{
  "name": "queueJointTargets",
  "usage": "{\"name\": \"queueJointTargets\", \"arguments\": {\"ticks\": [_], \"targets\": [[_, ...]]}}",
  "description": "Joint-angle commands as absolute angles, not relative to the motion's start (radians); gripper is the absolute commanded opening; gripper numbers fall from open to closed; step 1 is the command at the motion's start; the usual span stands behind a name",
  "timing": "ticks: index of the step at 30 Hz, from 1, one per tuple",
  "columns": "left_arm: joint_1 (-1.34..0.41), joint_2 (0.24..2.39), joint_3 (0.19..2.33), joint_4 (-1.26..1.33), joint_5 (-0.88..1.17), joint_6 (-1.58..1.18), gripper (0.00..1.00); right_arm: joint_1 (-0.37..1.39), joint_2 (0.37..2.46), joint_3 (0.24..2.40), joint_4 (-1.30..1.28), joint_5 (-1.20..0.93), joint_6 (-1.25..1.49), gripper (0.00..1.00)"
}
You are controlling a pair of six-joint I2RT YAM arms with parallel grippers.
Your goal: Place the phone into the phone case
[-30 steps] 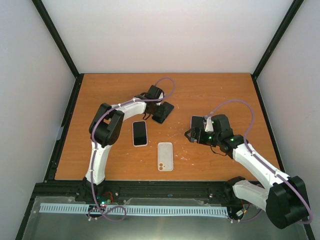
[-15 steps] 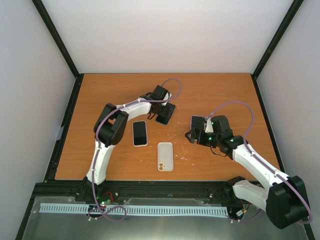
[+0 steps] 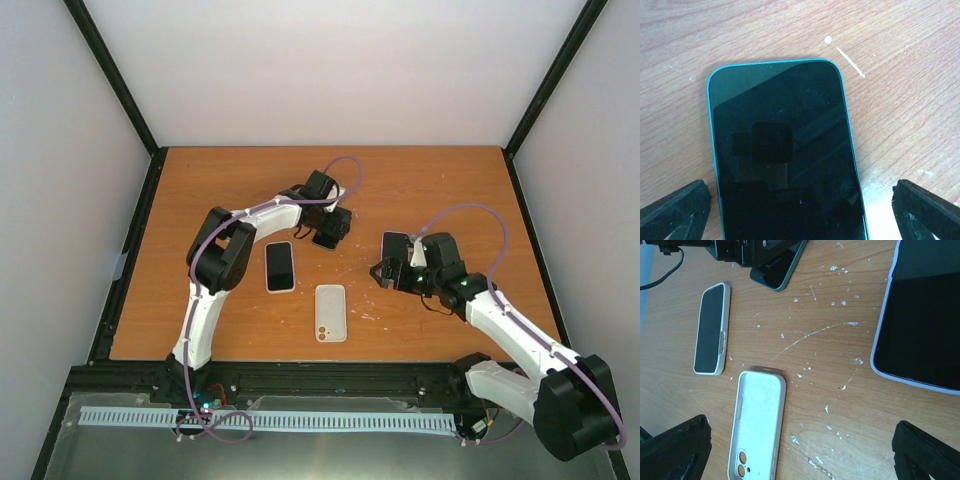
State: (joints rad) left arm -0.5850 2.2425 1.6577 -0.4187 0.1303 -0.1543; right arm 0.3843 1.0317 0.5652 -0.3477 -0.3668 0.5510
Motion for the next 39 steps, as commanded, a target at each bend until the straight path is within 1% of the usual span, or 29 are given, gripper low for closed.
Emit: {"name": "queueJointTargets", "arguments": {"ticks": [1,4,9,19,25,29,36,39], "targets": [[-0.592,2.265,1.664,-0.465,0.143,-0.175,1.0,0.396,0.999,0.556,-0.356,-0.348,0.56,0.97],[-0.592,2.275,1.655,-0.47,0.08,-0.189,0.98,0.396,0.984,0.547,-0.363,-0.336,0.564,0.97],[-0.593,2.28,1.643,-0.476,0.021,-0.206,0.95,0.397,0.976,0.531,-0.362,-0.342,0.578,0.94],[-0.644,2.287,1.624,-0.459,-0.002,-0.211,0.96,0.4,0.965,0.522,-0.375,-0.333,0.573,0.93],[-0.647,2.308,1.629,-0.478,-0.01,-0.233,0.93,0.4,0.943,0.502,-0.389,-0.327,0.582,0.92],[-0.647,2.303,1.626,-0.496,-0.024,-0.245,0.83,0.401,0.929,0.493,-0.39,-0.322,0.6,0.88],[-0.648,2.22,1.578,-0.515,-0.081,-0.29,0.79,0.439,0.94,0.48,-0.365,-0.321,0.659,0.83],[-0.647,2.178,1.549,-0.521,-0.085,-0.315,0.74,0.487,0.965,0.488,-0.357,-0.3,0.681,0.81]]}}
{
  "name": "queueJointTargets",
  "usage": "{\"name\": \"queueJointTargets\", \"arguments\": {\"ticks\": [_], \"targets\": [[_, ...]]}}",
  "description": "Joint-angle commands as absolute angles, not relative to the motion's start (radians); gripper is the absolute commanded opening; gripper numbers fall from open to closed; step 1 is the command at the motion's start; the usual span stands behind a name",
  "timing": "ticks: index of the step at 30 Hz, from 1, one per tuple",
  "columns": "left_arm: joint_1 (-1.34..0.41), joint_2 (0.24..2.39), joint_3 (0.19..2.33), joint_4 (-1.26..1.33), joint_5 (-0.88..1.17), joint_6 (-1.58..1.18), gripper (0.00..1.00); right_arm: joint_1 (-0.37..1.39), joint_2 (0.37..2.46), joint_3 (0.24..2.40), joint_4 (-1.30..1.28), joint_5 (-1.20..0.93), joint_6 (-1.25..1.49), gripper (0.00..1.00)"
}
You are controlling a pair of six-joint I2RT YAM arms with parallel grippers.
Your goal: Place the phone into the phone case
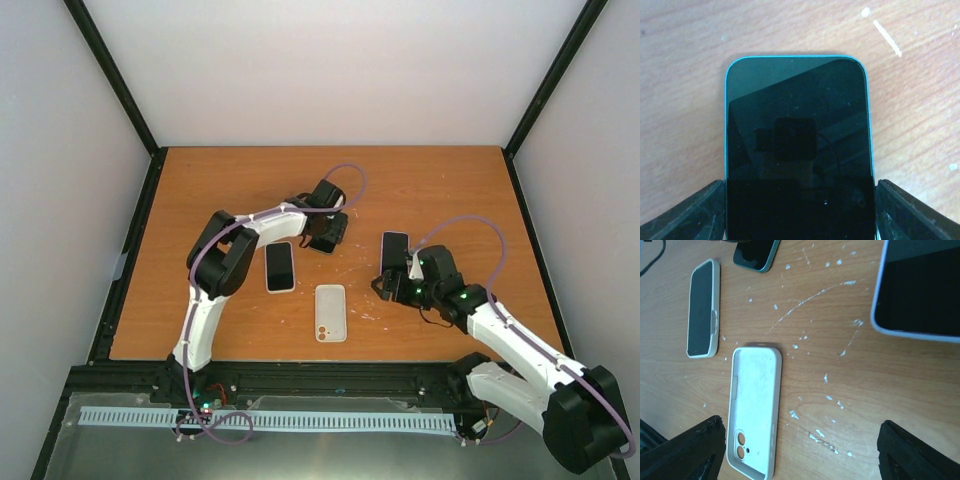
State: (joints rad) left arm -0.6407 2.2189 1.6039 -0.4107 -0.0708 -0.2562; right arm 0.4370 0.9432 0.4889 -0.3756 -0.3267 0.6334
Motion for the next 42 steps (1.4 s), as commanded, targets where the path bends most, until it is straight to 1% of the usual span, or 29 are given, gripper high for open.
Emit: {"name": "queueJointTargets", "arguments": {"ticks": [1,7,10,14,19,23,25,30,35,38,39,42], "targets": [[-0.645,2.162,1.538,-0.519,-0.082,-0.325,0.73,0.503,0.971,0.488,-0.353,-0.294,0.689,0.81],[-0.634,2.074,1.508,-0.546,-0.065,-0.38,0.72,0.606,1.021,0.482,-0.306,-0.244,0.744,0.8],[-0.634,2.023,1.492,-0.573,-0.059,-0.408,0.7,0.669,1.062,0.482,-0.272,-0.22,0.773,0.77],[-0.632,1.941,1.431,-0.579,-0.02,-0.447,0.69,0.75,1.151,0.499,-0.217,-0.195,0.807,0.68],[-0.623,1.838,1.36,-0.569,0.013,-0.48,0.68,0.837,1.311,0.59,-0.2,-0.141,0.815,0.57],[-0.61,1.765,1.321,-0.561,0.026,-0.485,0.68,0.879,1.426,0.653,-0.204,-0.097,0.831,0.41],[-0.602,1.74,1.298,-0.555,0.033,-0.482,0.68,0.894,1.449,0.662,-0.202,-0.057,0.848,0.34],[-0.569,1.709,1.237,-0.529,0.064,-0.495,0.73,0.899,1.512,0.677,-0.202,-0.008,0.853,0.27],[-0.501,1.656,1.157,-0.451,0.188,-0.523,0.74,0.898,1.547,0.714,-0.278,0.077,0.85,0.2],[-0.48,1.628,1.123,-0.429,0.215,-0.541,0.77,0.898,1.51,0.717,-0.328,0.132,0.86,0.19],[-0.471,1.614,1.109,-0.419,0.229,-0.548,0.78,0.897,1.496,0.724,-0.347,0.135,0.861,0.21],[-0.426,1.544,1.046,-0.371,0.286,-0.58,0.82,0.897,1.444,0.758,-0.381,0.133,0.877,0.34]]}}
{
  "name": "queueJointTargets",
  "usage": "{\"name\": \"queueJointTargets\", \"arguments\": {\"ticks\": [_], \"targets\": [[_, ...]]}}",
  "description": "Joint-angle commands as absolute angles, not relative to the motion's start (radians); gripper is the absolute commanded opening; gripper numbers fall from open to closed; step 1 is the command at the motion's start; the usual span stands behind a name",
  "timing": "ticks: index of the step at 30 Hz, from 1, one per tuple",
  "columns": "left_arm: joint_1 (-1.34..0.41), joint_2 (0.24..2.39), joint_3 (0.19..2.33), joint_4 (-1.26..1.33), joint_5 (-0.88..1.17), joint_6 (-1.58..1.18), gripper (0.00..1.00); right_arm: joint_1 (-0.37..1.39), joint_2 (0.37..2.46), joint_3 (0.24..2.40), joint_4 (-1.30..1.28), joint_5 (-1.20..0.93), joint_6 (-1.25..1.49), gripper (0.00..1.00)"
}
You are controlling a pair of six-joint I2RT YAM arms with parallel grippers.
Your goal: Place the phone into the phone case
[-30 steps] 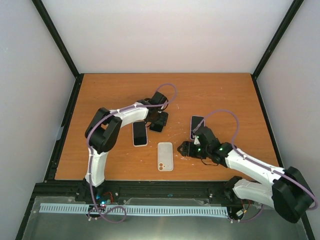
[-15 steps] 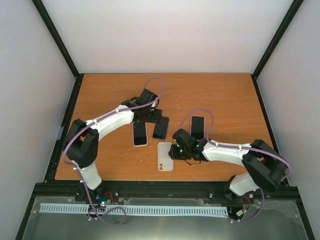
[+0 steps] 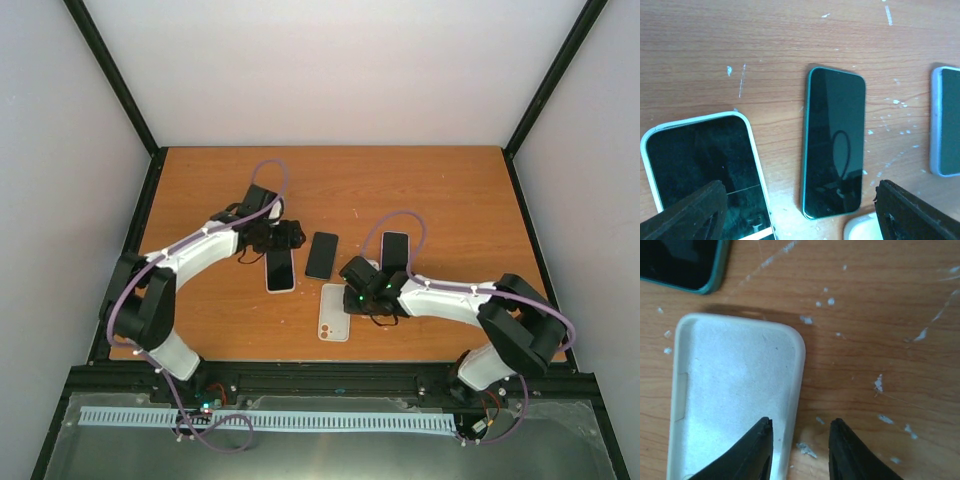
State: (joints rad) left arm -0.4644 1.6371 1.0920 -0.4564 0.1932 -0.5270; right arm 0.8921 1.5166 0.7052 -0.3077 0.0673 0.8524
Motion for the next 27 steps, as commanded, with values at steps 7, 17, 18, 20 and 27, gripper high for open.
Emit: {"name": "queueJointTargets", "arguments": {"ticks": [7,17,18,20,27], "targets": [[-0.315,1.366,0.908,-0.315,0.337,-0.639,0.99,0.898,1.505,0.932,-0.449,0.211,0.911,0.67],[-0.275,1.104,0.799,-0.412,0.179,-0.65,0.99,0.899,1.75,1.22,-0.579,0.34,0.936,1.0],[-0.275,1.081,0.79,-0.418,0.176,-0.648,1.0,0.898,1.779,1.253,-0.59,0.347,0.933,1.0],[-0.275,1.041,0.777,-0.431,0.167,-0.642,0.99,0.899,1.833,1.303,-0.605,0.349,0.918,1.0],[-0.275,0.956,0.727,-0.439,0.173,-0.632,0.99,0.899,1.991,1.445,-0.639,0.382,0.885,0.97]]}}
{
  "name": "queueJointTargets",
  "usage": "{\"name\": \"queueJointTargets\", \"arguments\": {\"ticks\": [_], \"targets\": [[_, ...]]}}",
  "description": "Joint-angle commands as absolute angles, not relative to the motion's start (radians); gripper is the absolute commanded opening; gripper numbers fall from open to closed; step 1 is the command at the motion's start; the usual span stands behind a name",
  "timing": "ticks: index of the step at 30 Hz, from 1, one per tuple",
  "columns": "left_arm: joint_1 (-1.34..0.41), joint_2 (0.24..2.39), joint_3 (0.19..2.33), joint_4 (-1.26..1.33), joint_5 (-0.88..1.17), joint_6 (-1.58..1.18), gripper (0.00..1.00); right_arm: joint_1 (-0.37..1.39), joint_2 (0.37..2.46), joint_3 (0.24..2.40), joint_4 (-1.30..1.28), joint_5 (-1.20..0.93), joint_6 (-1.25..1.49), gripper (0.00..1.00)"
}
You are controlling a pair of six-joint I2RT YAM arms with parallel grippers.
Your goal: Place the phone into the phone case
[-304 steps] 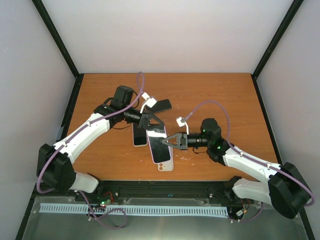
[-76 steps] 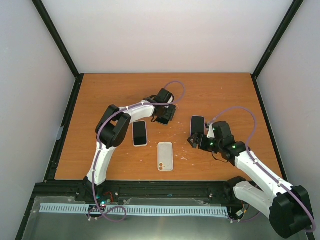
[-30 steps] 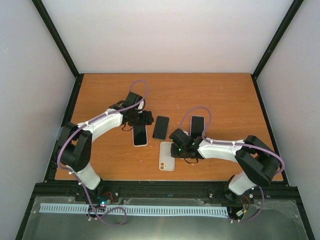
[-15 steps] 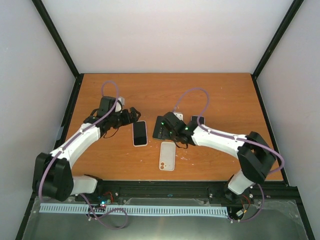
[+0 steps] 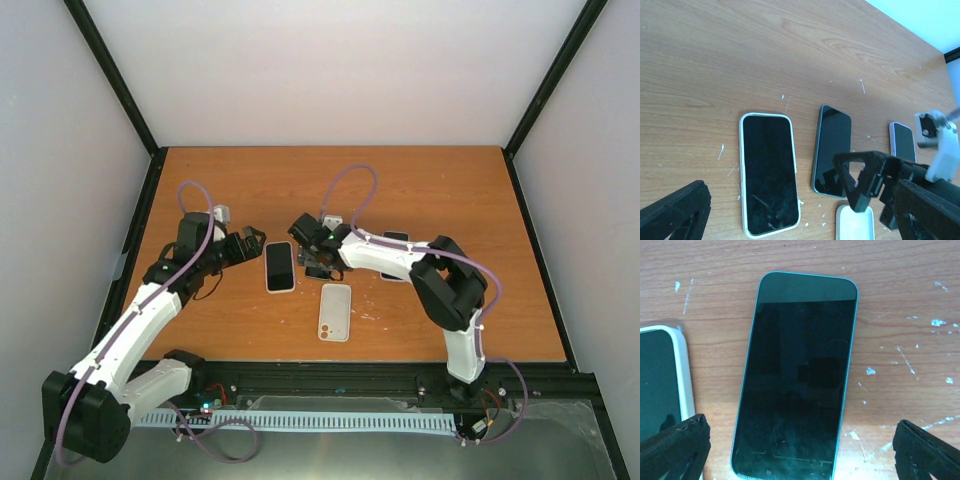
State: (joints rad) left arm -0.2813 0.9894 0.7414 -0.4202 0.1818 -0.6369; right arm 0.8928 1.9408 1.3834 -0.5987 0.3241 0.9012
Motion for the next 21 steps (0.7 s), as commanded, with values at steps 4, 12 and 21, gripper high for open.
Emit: {"name": "queueJointTargets", "arguments": {"ticks": [4,12,21], "targets": [[-0.275,0.94,0.713,-0.438,0.183,-0.627,1.0,0.896,2.055,1.492,-0.645,0.386,0.875,0.93],[-0.275,0.917,0.708,-0.441,0.172,-0.615,1.0,0.888,2.116,1.521,-0.645,0.394,0.879,0.9],[-0.275,0.903,0.7,-0.433,0.176,-0.617,0.99,0.881,2.165,1.548,-0.641,0.377,0.868,0.88]]}}
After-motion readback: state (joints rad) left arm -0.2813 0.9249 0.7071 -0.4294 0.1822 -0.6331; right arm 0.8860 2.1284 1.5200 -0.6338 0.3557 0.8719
